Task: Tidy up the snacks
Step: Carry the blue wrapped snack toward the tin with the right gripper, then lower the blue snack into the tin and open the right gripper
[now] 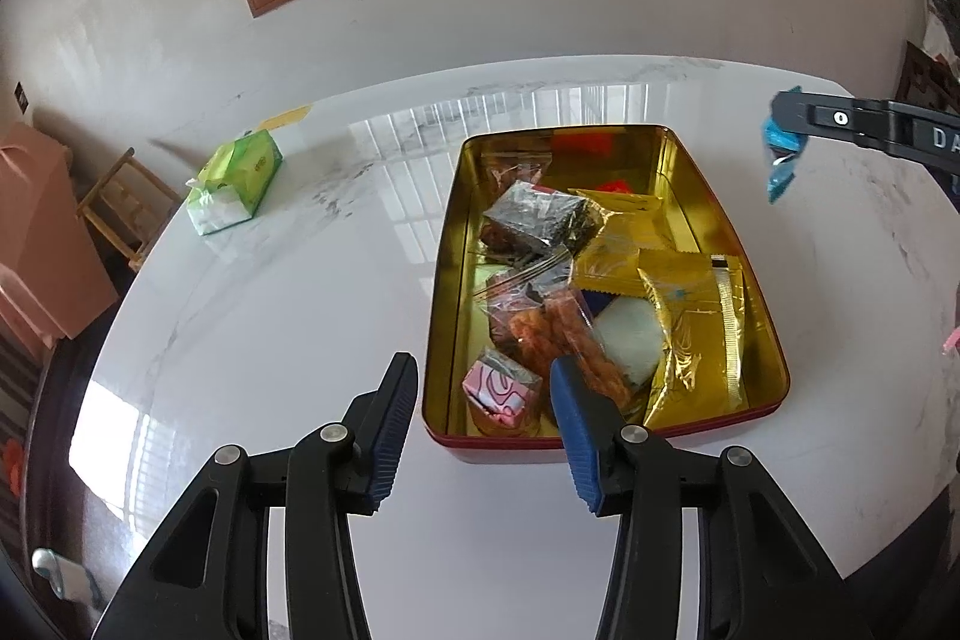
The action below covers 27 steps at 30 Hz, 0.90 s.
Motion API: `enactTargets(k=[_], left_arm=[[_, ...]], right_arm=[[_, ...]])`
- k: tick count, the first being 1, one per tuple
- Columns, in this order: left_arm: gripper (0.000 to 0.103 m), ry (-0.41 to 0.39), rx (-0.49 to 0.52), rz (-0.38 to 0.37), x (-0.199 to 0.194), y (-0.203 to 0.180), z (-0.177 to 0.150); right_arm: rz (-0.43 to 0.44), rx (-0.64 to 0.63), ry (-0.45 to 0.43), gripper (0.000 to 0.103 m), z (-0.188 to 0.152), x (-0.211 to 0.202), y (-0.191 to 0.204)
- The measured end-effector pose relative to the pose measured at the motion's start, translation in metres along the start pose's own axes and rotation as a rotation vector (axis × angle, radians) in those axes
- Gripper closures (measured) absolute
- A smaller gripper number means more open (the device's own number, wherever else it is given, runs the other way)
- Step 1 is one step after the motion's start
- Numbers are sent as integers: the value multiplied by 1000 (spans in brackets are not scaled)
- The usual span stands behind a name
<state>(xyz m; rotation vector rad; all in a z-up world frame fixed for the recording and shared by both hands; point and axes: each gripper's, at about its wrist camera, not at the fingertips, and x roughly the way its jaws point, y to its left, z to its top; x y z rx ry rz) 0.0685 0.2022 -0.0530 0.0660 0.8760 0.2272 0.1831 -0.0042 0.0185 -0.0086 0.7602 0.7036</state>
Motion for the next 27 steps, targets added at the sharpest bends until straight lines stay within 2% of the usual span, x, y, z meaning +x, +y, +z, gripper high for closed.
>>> enactTargets(k=[11,14,16,21,27], left_arm=[[54,2,-30,10,4,15,-1],[46,-2,-35,21,5,19,-1],[37,-14,-36,37,5,21,-1],[31,-23,-39,52,6,25,1],[30,-22,-49,46,10,30,3]], right_arm=[[13,-56,62,65,11,42,27],[12,-58,83,65,12,54,28],[9,-60,90,65,12,62,30],[1,-57,108,65,13,78,33],[-8,-44,124,65,15,95,33]])
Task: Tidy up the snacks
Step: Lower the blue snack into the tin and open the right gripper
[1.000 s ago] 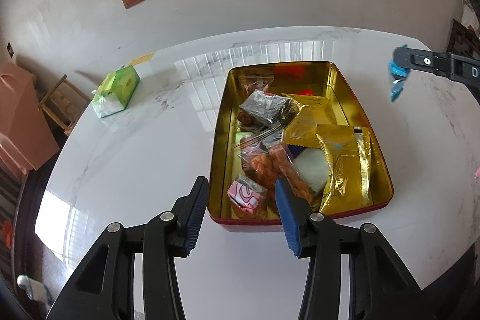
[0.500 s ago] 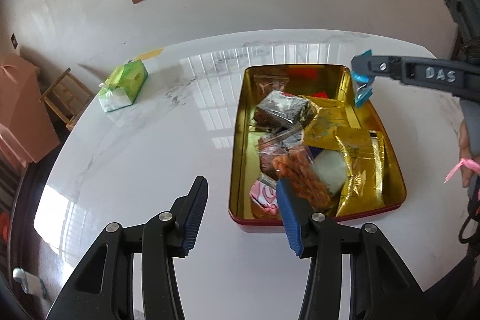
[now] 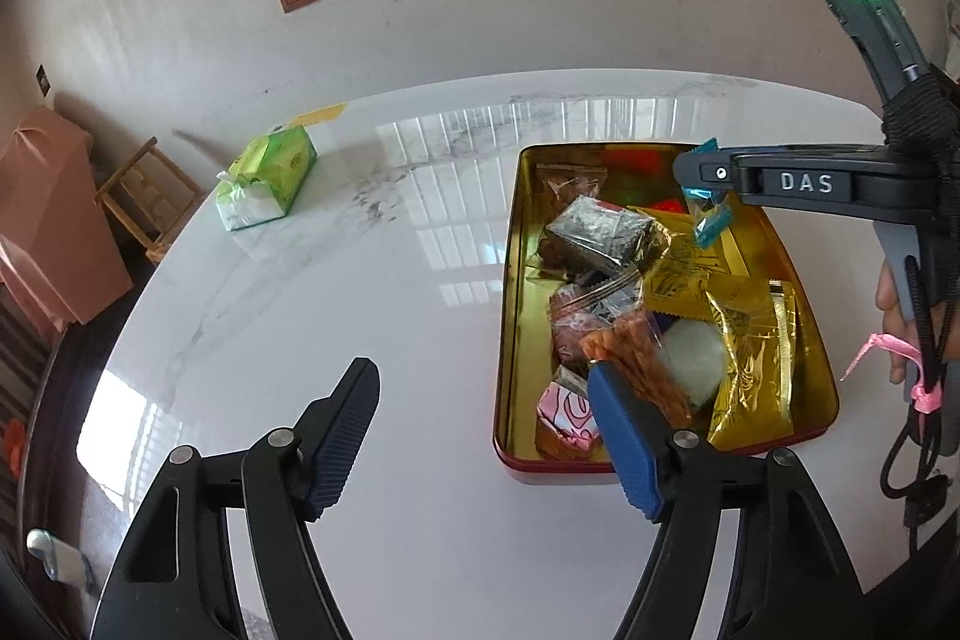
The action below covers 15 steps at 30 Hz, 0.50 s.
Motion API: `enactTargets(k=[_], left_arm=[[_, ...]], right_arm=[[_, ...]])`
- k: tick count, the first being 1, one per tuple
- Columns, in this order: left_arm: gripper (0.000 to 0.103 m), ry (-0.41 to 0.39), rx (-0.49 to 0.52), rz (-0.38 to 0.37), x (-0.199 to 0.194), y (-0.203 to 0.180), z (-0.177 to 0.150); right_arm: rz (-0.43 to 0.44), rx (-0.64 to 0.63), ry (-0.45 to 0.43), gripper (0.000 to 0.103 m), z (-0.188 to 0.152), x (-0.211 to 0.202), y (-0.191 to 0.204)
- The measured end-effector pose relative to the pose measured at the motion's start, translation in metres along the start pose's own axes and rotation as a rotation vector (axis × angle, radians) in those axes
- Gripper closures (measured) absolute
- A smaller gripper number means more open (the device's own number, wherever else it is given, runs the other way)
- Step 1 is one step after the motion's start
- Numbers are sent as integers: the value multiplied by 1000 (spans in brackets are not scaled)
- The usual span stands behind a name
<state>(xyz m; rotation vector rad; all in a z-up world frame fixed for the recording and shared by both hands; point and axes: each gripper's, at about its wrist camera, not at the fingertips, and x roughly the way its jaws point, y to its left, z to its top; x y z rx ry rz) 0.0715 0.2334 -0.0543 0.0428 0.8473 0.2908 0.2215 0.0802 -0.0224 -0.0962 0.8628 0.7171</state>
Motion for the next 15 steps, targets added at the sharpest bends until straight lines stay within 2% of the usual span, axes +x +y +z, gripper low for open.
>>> enactTargets(k=[15], left_arm=[[28,11,-27,-1,7,8,-1]], right_arm=[[-14,13,30,65,4,30,5]])
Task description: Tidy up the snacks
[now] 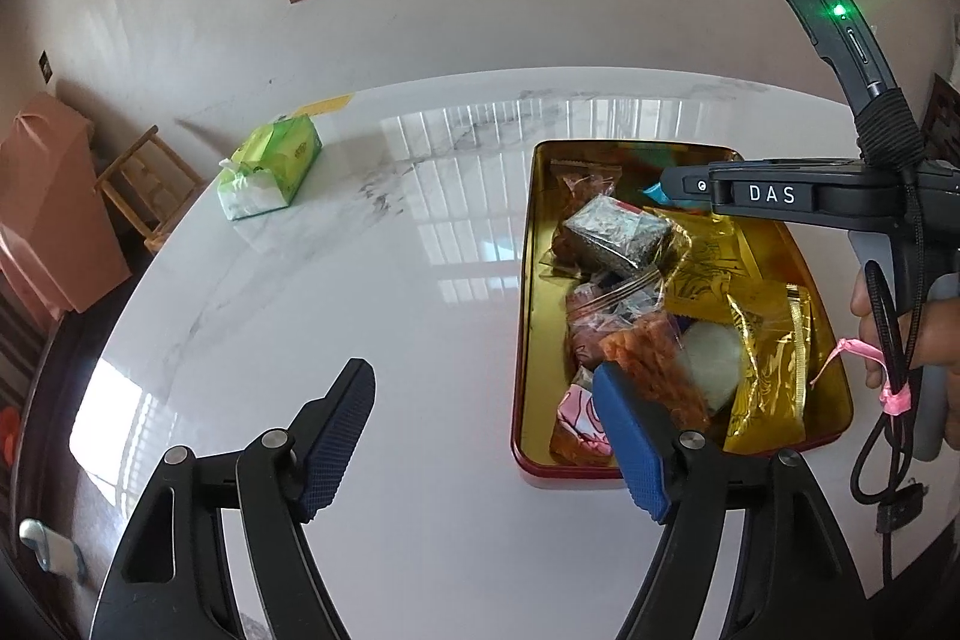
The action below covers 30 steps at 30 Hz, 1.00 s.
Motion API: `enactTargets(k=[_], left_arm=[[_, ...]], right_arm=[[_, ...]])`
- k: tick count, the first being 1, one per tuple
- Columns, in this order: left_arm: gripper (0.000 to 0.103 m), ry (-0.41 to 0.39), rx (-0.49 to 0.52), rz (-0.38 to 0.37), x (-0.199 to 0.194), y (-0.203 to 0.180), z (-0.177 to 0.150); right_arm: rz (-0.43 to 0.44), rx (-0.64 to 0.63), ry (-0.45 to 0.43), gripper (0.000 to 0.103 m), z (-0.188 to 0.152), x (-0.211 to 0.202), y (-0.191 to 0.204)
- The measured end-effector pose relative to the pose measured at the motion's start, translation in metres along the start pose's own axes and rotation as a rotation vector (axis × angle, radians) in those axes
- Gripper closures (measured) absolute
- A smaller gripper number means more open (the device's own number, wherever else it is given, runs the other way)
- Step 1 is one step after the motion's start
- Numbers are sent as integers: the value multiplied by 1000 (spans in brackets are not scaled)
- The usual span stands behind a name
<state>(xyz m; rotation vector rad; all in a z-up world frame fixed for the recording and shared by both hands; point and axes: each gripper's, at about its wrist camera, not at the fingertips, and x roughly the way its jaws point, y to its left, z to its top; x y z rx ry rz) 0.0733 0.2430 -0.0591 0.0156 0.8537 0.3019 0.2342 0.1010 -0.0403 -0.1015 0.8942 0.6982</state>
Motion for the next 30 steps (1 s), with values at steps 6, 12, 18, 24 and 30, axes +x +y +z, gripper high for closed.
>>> enactTargets(k=[6,12,18,24,30], left_arm=[[27,5,-6,-1,5,3,-1],[27,6,-4,9,9,5,-1],[27,-3,-13,25,8,6,0],[14,-36,-23,51,-3,8,2],[12,-103,-71,69,-30,15,6]], right_arm=[[6,-3,5,65,0,6,4],[11,-3,3,65,-1,9,8],[9,-17,-37,65,-5,-2,17],[6,-30,-121,64,-15,-36,28],[-16,-27,-246,53,-32,-91,36]])
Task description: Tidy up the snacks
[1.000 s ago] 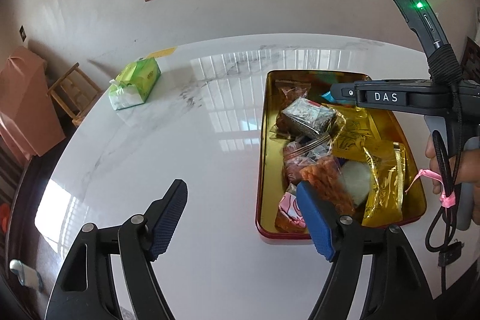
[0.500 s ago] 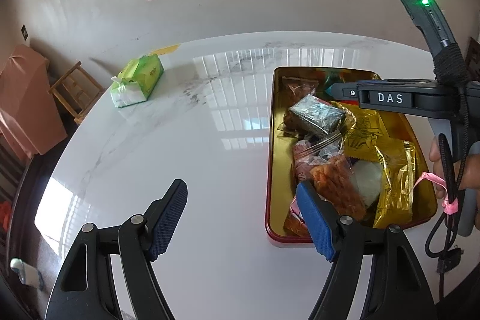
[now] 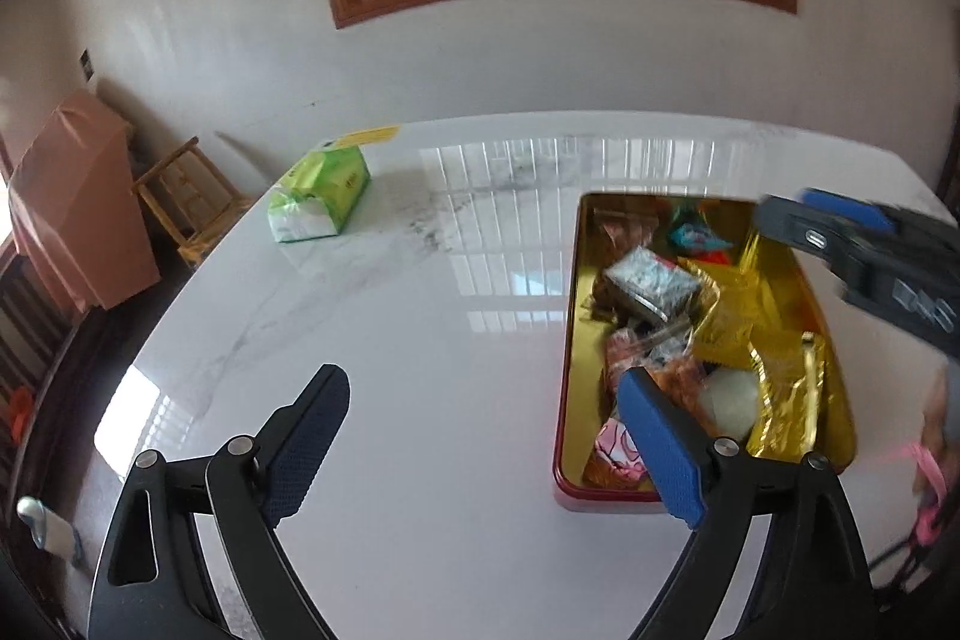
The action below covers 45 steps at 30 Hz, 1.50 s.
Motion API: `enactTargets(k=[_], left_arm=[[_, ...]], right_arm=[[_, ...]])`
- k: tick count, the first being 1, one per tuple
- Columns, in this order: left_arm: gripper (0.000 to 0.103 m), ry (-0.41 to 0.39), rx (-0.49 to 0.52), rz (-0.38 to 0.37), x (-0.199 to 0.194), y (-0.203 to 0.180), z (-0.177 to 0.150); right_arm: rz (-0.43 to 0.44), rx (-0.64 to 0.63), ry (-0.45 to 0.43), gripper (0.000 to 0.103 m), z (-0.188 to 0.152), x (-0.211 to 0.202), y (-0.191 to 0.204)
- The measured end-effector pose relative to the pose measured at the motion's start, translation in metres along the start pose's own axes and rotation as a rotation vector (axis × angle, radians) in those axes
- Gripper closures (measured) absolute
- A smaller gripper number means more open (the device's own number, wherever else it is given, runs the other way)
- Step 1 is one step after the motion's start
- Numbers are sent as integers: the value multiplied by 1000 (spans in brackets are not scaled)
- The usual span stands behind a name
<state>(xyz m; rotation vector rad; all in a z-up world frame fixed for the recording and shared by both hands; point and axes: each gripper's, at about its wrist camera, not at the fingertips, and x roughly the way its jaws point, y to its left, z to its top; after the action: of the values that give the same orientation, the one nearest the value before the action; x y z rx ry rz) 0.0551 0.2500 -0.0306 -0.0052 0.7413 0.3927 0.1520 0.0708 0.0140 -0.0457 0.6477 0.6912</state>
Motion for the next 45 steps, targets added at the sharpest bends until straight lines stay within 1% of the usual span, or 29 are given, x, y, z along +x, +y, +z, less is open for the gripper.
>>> enactTargets(k=[1,3,5,6,10,12,14,18,19,21,27,32,35,37,41,45], left_arm=[[12,-19,-12,-8,-7,1,1],[12,-78,-42,-22,-25,6,3],[5,-126,-41,-34,-41,6,5],[0,-150,-36,-36,-50,5,7],[0,-285,-11,-16,-95,1,9],[0,-320,2,-8,-113,-2,11],[0,-341,9,-45,-131,-3,13],[0,-387,9,-104,-161,-5,15],[0,-396,4,-109,-169,-6,16],[0,-391,0,-112,-179,-8,17],[0,-410,-6,-211,-204,-7,16],[0,-439,8,-216,-223,-8,12],[0,-462,18,-235,-233,-8,9],[0,-460,28,-238,-235,-8,9],[0,-436,26,-230,-234,-9,10],[0,-440,12,-241,-234,-8,8]], right_arm=[[-4,0,-28,48,-2,-14,2],[-13,-3,-64,46,-3,-32,4],[-19,-11,-89,43,-4,-50,6],[-19,-14,-103,41,-5,-60,8],[-39,-35,-165,36,-8,-94,16],[-51,-36,-205,31,-7,-112,18],[-52,-33,-235,30,-6,-127,19],[-67,-37,-297,22,-5,-158,23],[-72,-37,-309,21,-5,-164,24],[-82,-36,-325,20,-7,-175,25],[-93,-32,-361,19,-14,-198,27],[-97,-42,-371,19,-19,-209,32],[-97,-47,-379,19,-22,-218,34],[-99,-48,-382,16,-24,-222,33],[-103,-48,-389,15,-25,-229,32],[-111,-47,-387,13,-28,-231,31]])
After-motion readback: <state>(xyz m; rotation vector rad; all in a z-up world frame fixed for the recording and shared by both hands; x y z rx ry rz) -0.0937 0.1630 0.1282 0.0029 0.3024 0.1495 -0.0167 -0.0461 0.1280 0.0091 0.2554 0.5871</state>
